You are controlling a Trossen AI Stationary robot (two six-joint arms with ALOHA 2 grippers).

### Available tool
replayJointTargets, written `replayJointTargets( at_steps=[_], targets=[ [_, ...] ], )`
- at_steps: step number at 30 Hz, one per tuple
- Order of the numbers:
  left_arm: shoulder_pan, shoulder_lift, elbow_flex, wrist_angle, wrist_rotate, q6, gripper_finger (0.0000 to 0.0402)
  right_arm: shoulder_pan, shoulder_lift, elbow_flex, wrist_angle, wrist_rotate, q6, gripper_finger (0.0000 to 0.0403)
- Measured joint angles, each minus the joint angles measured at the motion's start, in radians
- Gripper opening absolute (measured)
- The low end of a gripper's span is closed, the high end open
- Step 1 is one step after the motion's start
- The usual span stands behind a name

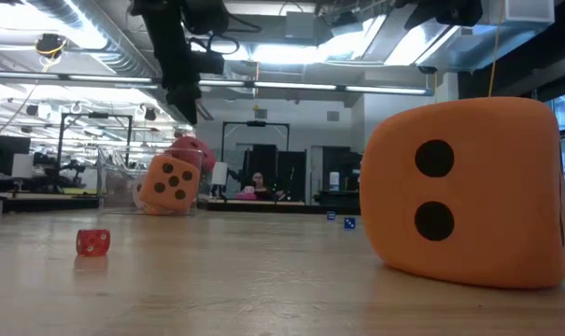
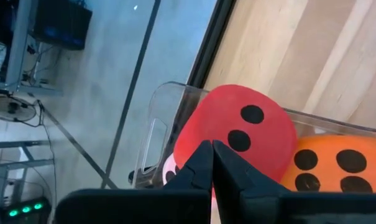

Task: Pick & Place Dice
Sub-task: Put the bottom small blue dice into the transparent bin

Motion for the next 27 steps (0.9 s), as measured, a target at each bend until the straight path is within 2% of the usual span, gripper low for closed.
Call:
replayJointTargets(
  at_steps=[3, 6, 9, 12, 14, 21, 23, 27],
  targets=[
    [-0.013, 0.000, 0.010, -0.012, 0.017, -0.023, 0.0001, 0.000, 0.000, 0.000, 0.000, 0.011, 0.001, 0.0164],
    [-0.044, -0.014, 0.058, -0.009, 0.106, -0.064, 0.0001, 0.000, 0.000, 0.000, 0.000, 0.021, 0.001, 0.0164],
    [-0.080, -0.028, 0.128, 0.024, 0.269, -0.123, 0.0006, 0.000, 0.000, 0.000, 0.000, 0.051, 0.001, 0.0164],
    [-0.118, -0.030, 0.179, 0.070, 0.485, -0.182, 0.0016, 0.000, 0.000, 0.000, 0.000, 0.065, -0.003, 0.0164],
    [-0.150, -0.030, 0.189, 0.100, 0.579, -0.208, 0.0029, 0.000, 0.000, 0.000, 0.000, 0.068, -0.022, 0.0164],
    [-0.257, -0.025, 0.188, 0.114, 0.648, -0.337, 0.0082, -0.001, 0.000, 0.000, -0.028, 0.162, -0.024, 0.0164],
    [-0.280, -0.024, 0.188, 0.089, 0.696, -0.374, 0.0094, 0.000, 0.002, 0.000, -0.027, 0.173, -0.024, 0.0164],
    [-0.353, -0.024, 0.175, 0.009, 0.707, -0.418, 0.0119, 0.000, 0.025, 0.000, -0.027, 0.186, -0.028, 0.0164]
  ],
)
